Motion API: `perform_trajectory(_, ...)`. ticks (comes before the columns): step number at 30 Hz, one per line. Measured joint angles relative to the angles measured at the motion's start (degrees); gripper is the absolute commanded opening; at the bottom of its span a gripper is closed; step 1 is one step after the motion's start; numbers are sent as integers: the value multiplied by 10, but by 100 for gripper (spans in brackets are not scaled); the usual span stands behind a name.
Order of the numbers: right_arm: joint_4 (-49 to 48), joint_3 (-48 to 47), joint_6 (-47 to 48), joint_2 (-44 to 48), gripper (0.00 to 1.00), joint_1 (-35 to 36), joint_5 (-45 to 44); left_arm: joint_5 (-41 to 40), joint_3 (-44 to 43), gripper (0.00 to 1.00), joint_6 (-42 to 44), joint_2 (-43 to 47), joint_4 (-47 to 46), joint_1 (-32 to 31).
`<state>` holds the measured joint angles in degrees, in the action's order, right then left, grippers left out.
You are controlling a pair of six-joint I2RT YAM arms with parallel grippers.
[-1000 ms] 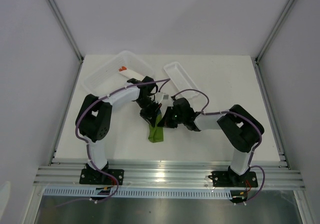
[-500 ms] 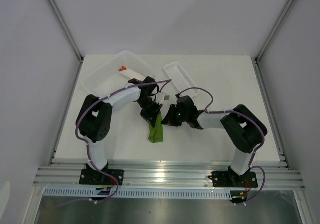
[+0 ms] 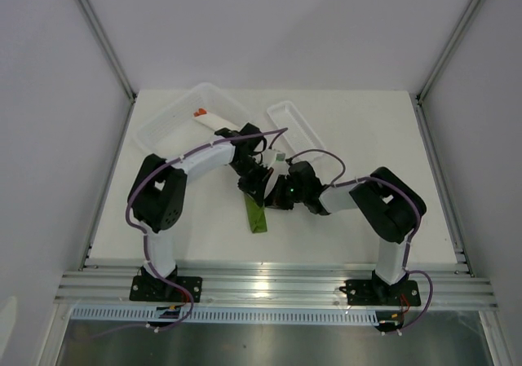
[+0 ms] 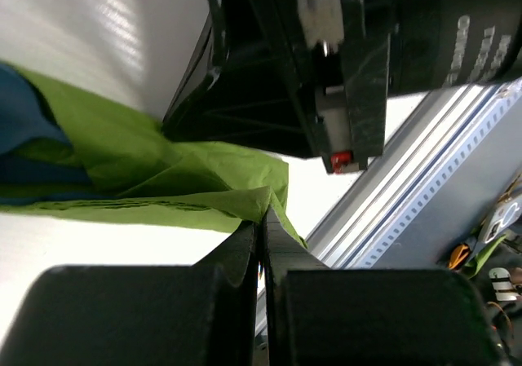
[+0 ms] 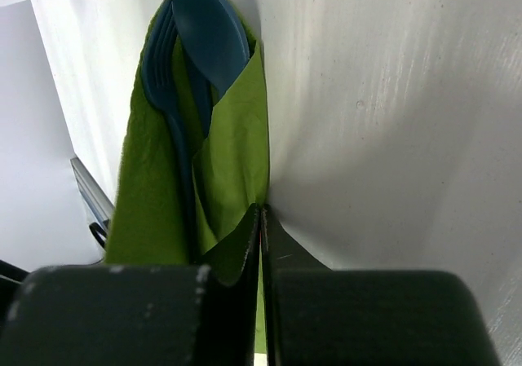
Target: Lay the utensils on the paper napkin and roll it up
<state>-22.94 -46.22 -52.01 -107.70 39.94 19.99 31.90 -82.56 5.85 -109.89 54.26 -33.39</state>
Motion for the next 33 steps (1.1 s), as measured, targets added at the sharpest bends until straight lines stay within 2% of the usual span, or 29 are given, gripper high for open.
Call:
perform_trajectory(14,-1,18,-24,15,0,11,-11,18,-1,1,-26,-66,-32,-9)
perform_trajectory(21,28,18,-23,29,16,1,-16,17,0,1,-28,-67,-39,-11)
perform_trajectory(27,128,18,14,95,34,-16,-50,17,1,1,-29,-67,-49,-12)
perform_trajectory(33,214,16,66,154,46,9,-82,17,1,1,-33,-67,-61,-13)
